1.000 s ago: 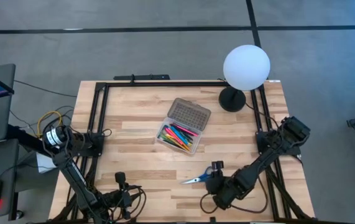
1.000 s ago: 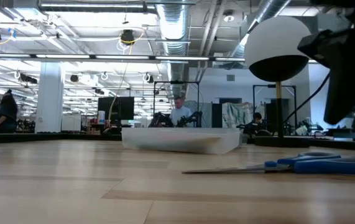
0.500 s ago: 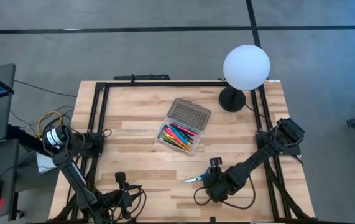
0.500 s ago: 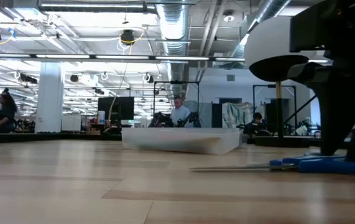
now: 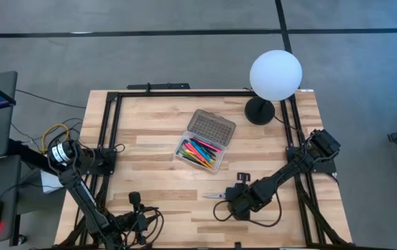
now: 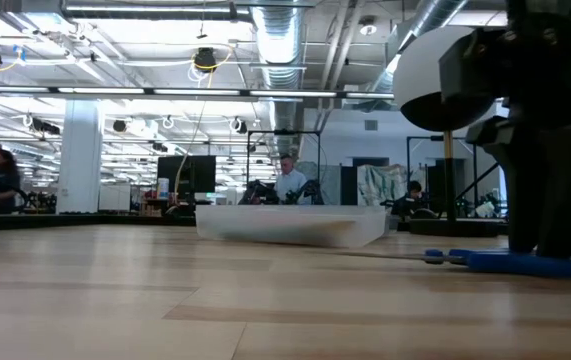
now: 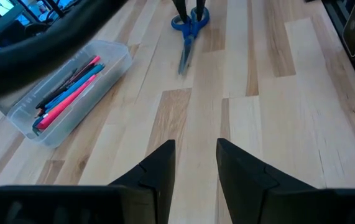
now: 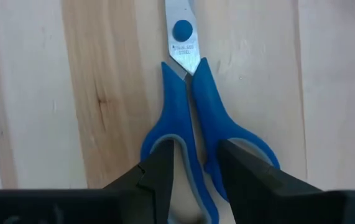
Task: Pick & place school supplies into a supply box
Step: Put the blue scissors into the gray supply box
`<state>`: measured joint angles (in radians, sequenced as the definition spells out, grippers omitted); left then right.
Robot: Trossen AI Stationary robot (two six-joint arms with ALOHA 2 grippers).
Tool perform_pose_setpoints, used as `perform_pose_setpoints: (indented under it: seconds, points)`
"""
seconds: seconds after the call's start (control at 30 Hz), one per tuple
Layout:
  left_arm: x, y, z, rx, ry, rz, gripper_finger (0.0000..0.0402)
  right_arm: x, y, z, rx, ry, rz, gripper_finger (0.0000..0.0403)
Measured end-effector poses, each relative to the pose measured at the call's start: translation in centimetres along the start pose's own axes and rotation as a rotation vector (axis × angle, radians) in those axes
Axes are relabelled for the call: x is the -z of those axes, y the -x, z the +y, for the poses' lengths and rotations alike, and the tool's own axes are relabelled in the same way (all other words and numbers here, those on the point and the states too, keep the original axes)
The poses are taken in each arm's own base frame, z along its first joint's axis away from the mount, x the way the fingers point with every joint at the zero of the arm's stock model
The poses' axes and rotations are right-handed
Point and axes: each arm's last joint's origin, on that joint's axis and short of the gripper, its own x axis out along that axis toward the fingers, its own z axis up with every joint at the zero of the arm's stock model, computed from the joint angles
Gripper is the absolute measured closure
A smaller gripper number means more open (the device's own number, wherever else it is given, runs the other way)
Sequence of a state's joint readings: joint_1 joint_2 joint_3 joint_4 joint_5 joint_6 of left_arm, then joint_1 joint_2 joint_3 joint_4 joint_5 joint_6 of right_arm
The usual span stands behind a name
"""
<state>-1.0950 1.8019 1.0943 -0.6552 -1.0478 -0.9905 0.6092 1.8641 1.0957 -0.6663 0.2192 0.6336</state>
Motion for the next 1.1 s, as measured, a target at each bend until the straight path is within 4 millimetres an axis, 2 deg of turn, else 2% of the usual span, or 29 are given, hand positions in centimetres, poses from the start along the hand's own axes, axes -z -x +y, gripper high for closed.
perform_pose_setpoints:
  seconds: [0.13,0.4,0.57,0.7,0.97,1.1]
  points:
    - [0.00,0.00,0.00,0.000,0.000,0.000,0.0290,0.01,-0.08,-0.08,0.002,-0.049,0.005,0.0263]
    - [0.00,-0.01,0.01,0.000,0.000,0.001,0.0290,0.15,-0.27,-0.13,-0.003,-0.080,0.026,0.0187]
    - [-0.01,-0.03,0.01,0.000,0.000,0.002,0.0290,0.15,-0.27,-0.15,0.001,-0.077,0.024,0.0173]
    - [-0.01,-0.03,0.01,0.000,0.000,0.002,0.0290,0.17,-0.27,-0.13,0.002,-0.073,0.023,0.0193]
    - [-0.01,-0.03,0.01,0.000,0.000,0.002,0.0290,0.05,-0.29,0.01,-0.012,-0.076,0.013,0.0296]
    - [-0.01,-0.03,0.01,0.000,0.000,0.002,0.0290,0.03,-0.29,0.01,-0.011,-0.075,0.010,0.0327]
